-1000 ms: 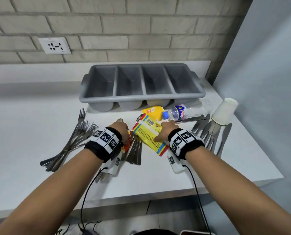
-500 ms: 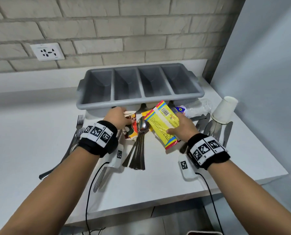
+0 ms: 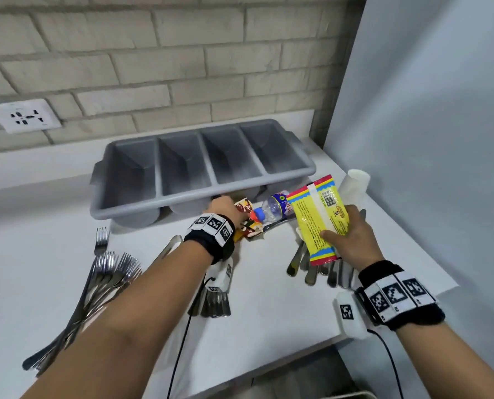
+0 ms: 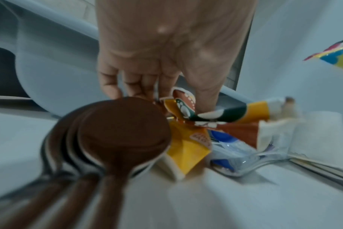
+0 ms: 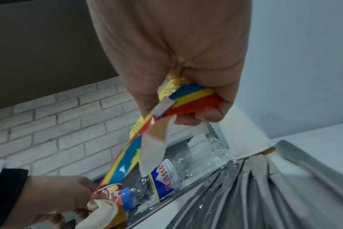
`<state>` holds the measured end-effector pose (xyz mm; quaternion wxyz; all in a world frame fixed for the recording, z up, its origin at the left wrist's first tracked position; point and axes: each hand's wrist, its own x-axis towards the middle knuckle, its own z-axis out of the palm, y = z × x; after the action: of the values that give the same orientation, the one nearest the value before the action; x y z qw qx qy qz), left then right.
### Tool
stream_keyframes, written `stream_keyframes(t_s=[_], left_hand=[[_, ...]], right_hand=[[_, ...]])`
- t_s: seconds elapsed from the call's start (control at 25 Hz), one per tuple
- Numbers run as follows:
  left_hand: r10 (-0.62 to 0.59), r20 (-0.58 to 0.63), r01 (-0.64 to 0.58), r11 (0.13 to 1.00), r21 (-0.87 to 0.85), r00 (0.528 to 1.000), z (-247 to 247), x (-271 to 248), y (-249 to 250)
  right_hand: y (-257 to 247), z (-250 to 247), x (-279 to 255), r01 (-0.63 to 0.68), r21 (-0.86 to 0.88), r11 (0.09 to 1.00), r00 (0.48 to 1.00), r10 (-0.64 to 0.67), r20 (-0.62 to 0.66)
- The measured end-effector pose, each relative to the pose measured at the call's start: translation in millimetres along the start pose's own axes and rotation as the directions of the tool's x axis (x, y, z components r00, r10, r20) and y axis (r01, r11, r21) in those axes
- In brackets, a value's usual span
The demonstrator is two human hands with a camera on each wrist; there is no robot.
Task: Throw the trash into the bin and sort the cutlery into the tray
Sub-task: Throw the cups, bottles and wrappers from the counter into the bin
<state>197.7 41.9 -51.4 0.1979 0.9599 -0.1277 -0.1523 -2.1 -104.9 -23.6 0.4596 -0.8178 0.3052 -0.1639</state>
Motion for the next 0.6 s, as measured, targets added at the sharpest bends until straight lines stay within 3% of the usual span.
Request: stream_keyframes(t_s=[0.08, 0.24, 0.4, 0.6], left_hand=[[-0.032, 0.026, 0.030, 0.998, 0.063, 0.999, 2, 3, 1], [-0.021, 0.190, 0.017, 1.000, 0.021, 0.982, 1, 2, -1], [0.014, 0.132, -0.020, 0.999, 0.044, 0.991, -2, 1, -2], [0.110, 0.009, -0.109, 0.988, -0.106, 0.994, -5, -1, 1]], right_hand=[[4, -4, -1, -0.013, 0.012, 1.000, 1.000, 0.013, 0.000], [9, -1, -1, -0.046, 0.043, 0.998, 0.999, 0.045, 0.024], [15, 5, 1, -0.064, 0.037, 0.997, 0.997, 0.063, 0.043], [20, 14, 3, -0.066, -0.039, 0.997, 0.996, 0.067, 0.050]])
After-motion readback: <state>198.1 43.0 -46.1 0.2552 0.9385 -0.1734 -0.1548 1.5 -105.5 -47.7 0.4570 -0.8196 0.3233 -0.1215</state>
